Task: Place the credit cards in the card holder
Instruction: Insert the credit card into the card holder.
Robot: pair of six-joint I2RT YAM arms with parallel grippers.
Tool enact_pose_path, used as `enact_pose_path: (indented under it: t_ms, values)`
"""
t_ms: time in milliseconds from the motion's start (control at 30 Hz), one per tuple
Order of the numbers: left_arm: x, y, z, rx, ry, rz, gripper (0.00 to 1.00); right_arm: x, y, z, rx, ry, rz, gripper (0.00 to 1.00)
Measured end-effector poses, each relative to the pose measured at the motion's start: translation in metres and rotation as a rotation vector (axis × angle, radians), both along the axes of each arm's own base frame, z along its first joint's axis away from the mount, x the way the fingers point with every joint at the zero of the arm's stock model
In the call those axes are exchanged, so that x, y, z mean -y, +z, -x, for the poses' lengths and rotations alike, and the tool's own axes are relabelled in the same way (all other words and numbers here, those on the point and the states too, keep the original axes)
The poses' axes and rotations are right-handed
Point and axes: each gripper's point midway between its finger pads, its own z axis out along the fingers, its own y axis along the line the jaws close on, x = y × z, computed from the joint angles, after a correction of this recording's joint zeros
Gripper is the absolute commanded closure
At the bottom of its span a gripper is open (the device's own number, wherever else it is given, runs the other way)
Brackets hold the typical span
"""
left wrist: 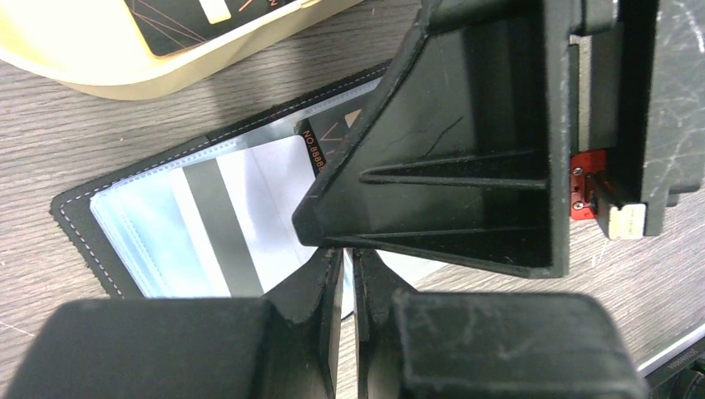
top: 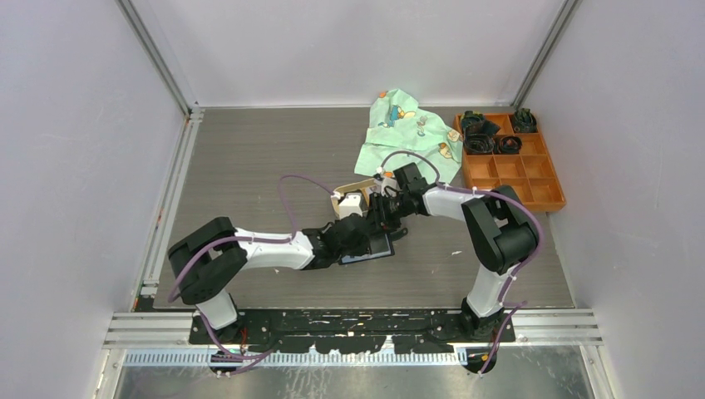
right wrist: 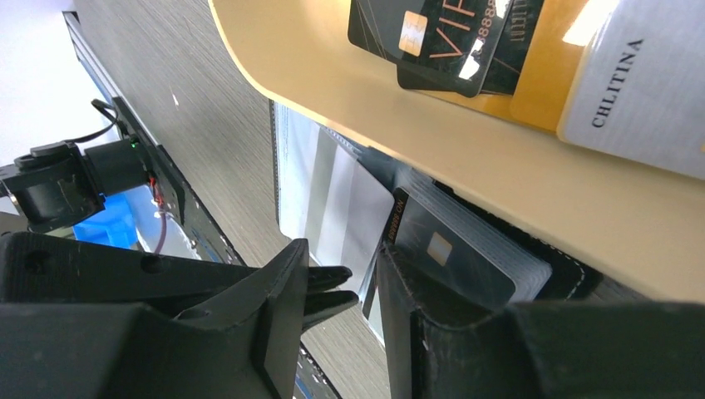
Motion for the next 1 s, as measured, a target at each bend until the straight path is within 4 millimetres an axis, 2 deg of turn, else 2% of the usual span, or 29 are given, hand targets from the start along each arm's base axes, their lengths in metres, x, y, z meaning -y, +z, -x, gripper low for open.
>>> enact_pose_path:
  t_ms: [200,300,500,633,733,900,1000]
  values:
    - [-0.007,0.003,0.001,0.01,0.01,0.001,0.89,0.003,0.001,0.001,0.006,0.016,0.016,0.58]
    - [-0.011,0.01,0.002,0.021,0.012,0.012,0.87,0.005,0.004,0.003,0.023,0.023,0.028,0.62]
    - [-0.018,0.039,0.008,0.073,-0.035,0.063,0.82,0.008,0.016,0.002,0.078,0.041,0.028,0.86]
    - [-0.034,0.055,0.015,0.119,-0.058,0.09,0.77,0.009,0.015,0.003,0.083,0.045,0.04,0.91]
    - [-0.053,0.05,0.018,0.121,-0.056,0.088,0.76,0.01,0.011,0.004,0.09,0.056,0.064,0.92]
    - [-0.092,0.019,0.016,0.065,-0.004,0.042,0.79,0.003,0.002,0.005,0.096,0.086,0.112,0.93]
    - [-0.106,0.005,0.015,0.033,0.02,0.016,0.8,0.002,-0.006,0.006,0.09,0.097,0.142,0.93]
